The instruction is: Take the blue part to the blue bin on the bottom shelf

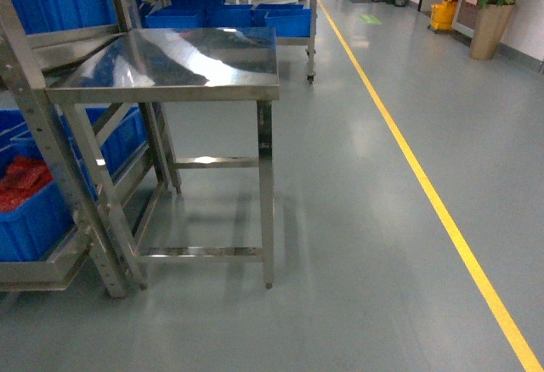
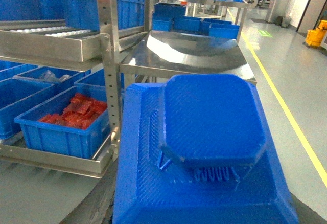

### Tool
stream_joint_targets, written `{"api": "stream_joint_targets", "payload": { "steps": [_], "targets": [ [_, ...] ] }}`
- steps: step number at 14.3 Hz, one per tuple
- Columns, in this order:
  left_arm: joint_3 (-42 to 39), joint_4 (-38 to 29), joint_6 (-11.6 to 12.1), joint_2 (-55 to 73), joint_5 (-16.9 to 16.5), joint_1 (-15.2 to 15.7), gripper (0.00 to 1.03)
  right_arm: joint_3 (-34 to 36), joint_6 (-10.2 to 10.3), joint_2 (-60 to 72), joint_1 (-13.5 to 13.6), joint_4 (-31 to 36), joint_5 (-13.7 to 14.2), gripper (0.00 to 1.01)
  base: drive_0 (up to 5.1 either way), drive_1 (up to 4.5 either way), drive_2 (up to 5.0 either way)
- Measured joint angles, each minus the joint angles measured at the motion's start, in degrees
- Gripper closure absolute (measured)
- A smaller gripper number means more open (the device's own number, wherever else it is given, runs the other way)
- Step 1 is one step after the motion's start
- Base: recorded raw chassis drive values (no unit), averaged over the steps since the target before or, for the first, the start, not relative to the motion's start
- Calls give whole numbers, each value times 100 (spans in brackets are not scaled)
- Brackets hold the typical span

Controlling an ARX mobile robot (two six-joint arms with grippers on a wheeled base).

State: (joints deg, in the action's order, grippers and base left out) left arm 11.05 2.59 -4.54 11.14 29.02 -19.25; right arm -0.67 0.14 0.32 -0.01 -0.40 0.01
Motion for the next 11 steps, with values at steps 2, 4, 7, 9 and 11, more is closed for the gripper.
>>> {"api": "stream_joint_targets", "payload": {
  "steps": [2, 4, 7, 9, 11],
  "targets": [
    [0, 22, 0, 0, 7, -4, 60, 0, 0, 0, 0, 7, 0, 3, 0, 419, -418],
    [-2, 0, 0, -2, 9, -4, 60, 0, 0, 0, 0, 11, 0, 3, 3, 422, -415],
    [0, 2, 0, 0, 2, -4, 60, 0, 0, 0, 0, 4, 0, 3, 3, 422, -415],
    [-2, 15, 0, 0, 11, -4, 60, 0, 0, 0, 0, 11, 0, 3, 3, 422, -415],
    [0, 22, 0, 0, 13, -4, 60, 0, 0, 0, 0, 24, -2, 3, 4, 422, -414]
  ]
}}
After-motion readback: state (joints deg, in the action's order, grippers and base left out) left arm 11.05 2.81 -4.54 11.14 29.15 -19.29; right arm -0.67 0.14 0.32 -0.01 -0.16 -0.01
